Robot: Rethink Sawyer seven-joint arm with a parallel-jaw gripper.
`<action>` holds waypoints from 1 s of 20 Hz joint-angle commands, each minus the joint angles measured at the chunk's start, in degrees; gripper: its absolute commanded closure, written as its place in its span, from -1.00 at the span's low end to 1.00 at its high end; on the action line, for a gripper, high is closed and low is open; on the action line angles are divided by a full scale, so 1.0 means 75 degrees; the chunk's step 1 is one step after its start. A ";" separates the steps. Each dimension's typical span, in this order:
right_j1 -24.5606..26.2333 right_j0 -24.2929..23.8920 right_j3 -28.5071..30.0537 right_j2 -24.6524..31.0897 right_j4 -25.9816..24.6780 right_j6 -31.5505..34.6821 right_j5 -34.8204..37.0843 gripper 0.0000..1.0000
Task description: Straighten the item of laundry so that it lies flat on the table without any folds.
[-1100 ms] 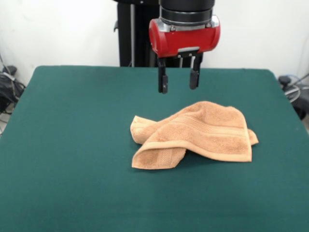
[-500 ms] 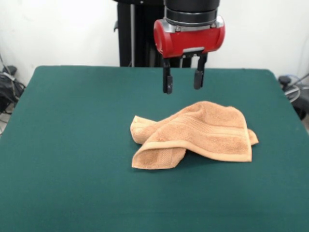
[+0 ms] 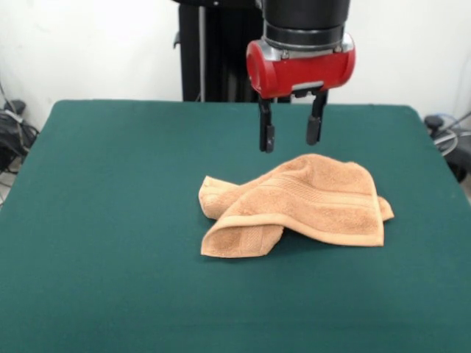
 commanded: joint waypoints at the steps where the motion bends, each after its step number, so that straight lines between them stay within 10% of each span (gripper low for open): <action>1: 0.0585 0.0103 -0.0205 0.0391 -0.0163 0.0610 0.0317 -1.00; 20: 0.1118 0.0030 -0.1452 0.0755 -0.0294 -0.0292 0.1313 -1.00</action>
